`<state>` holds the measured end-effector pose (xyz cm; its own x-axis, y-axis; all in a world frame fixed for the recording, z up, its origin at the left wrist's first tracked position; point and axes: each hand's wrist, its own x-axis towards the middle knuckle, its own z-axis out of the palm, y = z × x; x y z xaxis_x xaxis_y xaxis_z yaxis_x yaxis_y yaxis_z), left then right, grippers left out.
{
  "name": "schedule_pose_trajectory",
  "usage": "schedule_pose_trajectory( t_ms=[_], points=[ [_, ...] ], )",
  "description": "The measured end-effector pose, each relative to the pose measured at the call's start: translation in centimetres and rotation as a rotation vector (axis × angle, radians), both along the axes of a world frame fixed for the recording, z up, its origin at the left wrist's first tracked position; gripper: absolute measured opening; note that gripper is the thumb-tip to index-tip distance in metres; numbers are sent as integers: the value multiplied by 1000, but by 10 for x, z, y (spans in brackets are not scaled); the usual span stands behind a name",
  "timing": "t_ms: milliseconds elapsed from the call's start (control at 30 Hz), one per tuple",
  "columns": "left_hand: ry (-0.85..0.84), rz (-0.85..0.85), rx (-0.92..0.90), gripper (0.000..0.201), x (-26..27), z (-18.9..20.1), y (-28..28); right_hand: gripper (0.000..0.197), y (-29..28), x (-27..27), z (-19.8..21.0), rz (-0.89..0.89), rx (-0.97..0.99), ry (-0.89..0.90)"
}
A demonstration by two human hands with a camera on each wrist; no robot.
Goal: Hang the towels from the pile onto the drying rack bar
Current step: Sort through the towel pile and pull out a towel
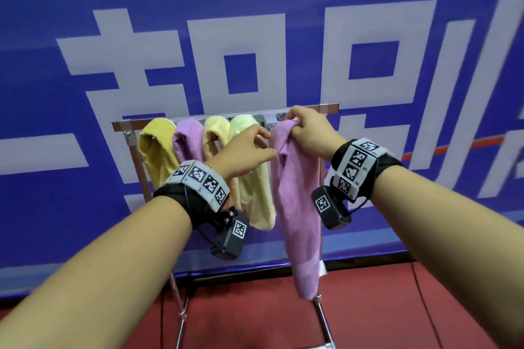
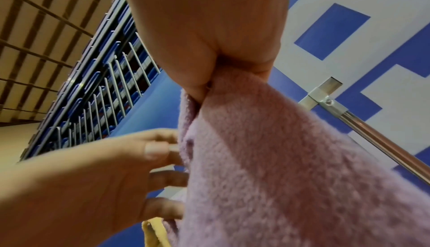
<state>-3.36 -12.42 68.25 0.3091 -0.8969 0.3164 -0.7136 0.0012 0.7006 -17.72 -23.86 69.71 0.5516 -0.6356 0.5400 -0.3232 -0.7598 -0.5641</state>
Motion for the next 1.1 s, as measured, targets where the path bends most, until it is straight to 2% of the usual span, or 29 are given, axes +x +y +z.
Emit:
schedule_pose_trajectory(
  t_ms=[67, 233, 400, 567, 700, 767, 867, 967, 1033, 1100],
  points=[
    [-1, -54, 8, 36, -16, 2, -9, 23, 3, -3, 5, 1, -17, 2],
    [-43, 19, -133, 35, -29, -1, -23, 19, -3, -21, 9, 50, 4, -14],
    [-16, 15, -220, 16, -38, -2, -28, 10, -14, -35, 7, 89, -21, -7],
    [-245, 15, -301, 21, -39, -1, -28, 17, -20, -47, 7, 105, -13, -22],
    [-527, -106, -325, 20, -40, -2, -31, 18, -26, -50, 9, 94, -24, -17],
    [-566, -135, -295, 21, -37, -6, -35, 17, -28, -50, 13, 87, -58, -11],
    [-599, -78, -205, 18, -38, -9, -39, 18, -30, -51, 15, 80, -134, 29],
    [-552, 57, -247, 7, -43, -11, -44, 23, -34, -49, 11, 113, -173, 63],
    [-507, 109, -295, 16, -45, -14, -48, 32, -37, -47, 10, 145, -187, 65],
    [-536, 142, -310, 23, -44, -18, -52, 38, -40, -44, 10, 164, -226, 97]
  ],
)
